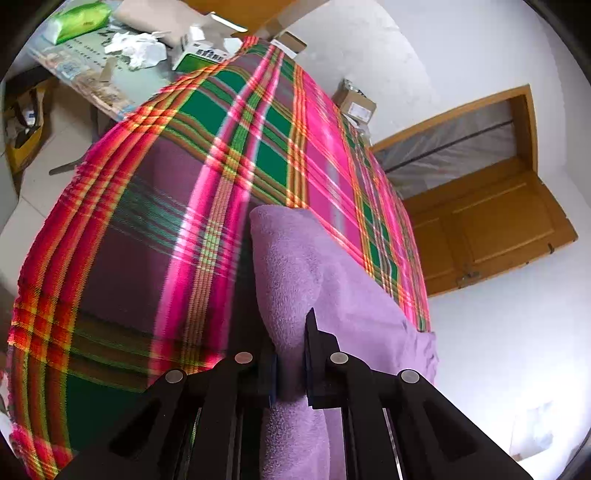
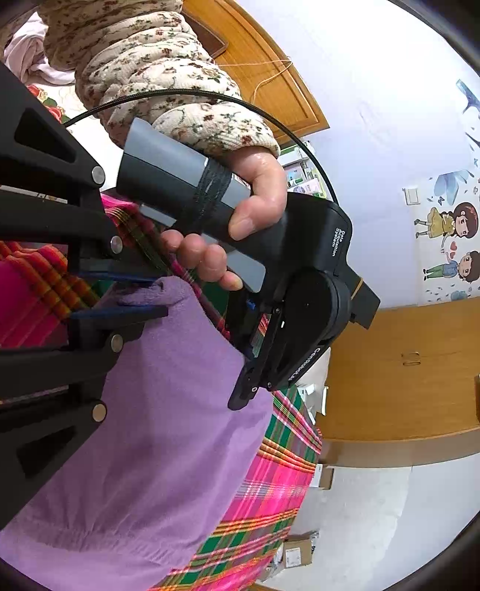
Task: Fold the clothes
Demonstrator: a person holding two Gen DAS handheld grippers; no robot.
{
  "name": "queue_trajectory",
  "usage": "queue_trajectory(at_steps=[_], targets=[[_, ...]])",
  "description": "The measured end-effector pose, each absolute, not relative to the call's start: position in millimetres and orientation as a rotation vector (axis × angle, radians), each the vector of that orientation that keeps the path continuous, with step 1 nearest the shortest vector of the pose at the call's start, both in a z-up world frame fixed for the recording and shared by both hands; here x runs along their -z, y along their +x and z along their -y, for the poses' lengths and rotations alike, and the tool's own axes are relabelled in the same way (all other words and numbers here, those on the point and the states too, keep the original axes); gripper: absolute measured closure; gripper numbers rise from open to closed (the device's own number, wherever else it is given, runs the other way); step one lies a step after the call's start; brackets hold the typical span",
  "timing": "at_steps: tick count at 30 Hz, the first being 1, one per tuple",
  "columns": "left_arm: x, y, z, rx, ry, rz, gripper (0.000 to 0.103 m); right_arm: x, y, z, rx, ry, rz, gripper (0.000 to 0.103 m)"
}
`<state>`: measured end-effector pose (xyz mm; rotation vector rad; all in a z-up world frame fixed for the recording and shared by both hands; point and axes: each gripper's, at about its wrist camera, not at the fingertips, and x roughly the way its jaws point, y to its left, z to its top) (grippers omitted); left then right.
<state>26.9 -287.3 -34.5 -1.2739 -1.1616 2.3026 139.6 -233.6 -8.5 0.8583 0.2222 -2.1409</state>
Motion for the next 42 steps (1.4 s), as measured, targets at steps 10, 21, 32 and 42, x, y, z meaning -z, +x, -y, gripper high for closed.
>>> queue_trajectory(at_steps=[10, 21, 32, 42], targets=[[29, 37, 286, -2.363, -1.305, 1.150, 0.085, 20, 120, 216, 2.083, 0.972, -0.096, 0.079], [-19, 102, 271, -2.641, -1.070, 1.109, 0.085, -14, 131, 147, 2.153, 0.848, 0.036, 0.069], [-52, 102, 166, -2.589, -1.024, 0.822, 0.082, -15, 109, -21, 2.632, 0.920, 0.203, 0.069], [-16, 68, 60, -2.329, -1.220, 0.652, 0.082, 11, 84, -136, 2.922, 1.209, 0.168, 0.074]])
